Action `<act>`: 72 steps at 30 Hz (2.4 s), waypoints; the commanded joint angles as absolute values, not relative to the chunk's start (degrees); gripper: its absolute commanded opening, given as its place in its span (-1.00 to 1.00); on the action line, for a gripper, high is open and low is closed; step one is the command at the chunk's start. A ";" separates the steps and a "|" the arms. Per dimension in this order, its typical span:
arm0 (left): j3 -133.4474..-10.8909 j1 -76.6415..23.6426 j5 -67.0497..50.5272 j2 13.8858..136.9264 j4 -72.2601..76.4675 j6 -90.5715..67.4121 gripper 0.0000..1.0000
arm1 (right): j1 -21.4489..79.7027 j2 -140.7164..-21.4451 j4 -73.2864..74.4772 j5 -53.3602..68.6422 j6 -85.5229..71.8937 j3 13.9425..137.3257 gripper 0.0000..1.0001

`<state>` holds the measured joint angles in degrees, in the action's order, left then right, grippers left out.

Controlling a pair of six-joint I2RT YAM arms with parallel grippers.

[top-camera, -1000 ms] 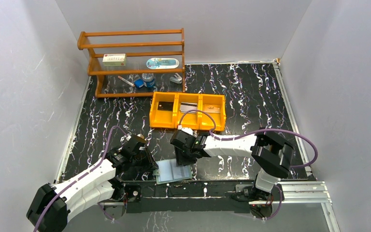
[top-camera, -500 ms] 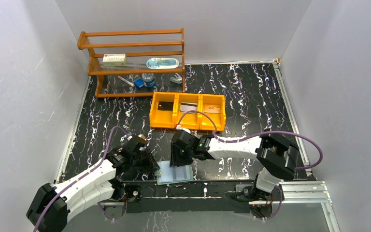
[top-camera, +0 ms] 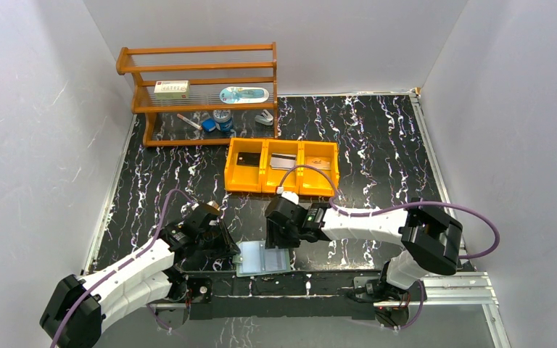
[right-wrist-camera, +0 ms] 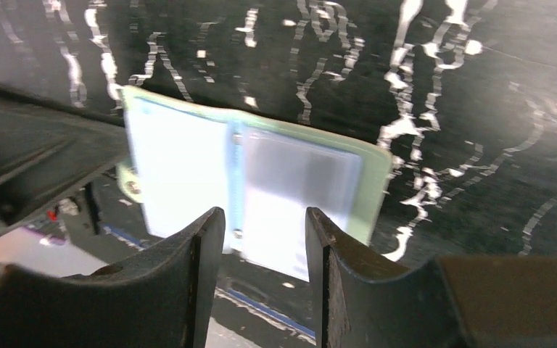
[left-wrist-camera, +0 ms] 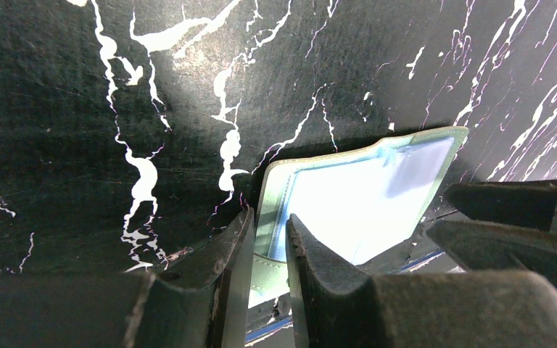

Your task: Take the credit cards out of the card holder

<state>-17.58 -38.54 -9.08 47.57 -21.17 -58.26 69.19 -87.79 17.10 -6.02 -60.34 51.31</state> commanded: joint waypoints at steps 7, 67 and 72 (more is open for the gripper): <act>-17.75 -38.80 -10.35 47.34 -21.46 -57.74 -0.58 | 69.43 -88.15 22.34 -8.31 -60.74 52.12 0.09; -20.97 -38.85 -4.40 44.84 -26.99 -58.42 -0.39 | 71.89 -93.26 15.49 -2.56 -54.30 60.05 -0.02; -23.20 -38.85 -3.10 44.14 -28.63 -57.92 -0.28 | 71.89 -93.28 19.17 -5.19 -54.51 59.89 0.04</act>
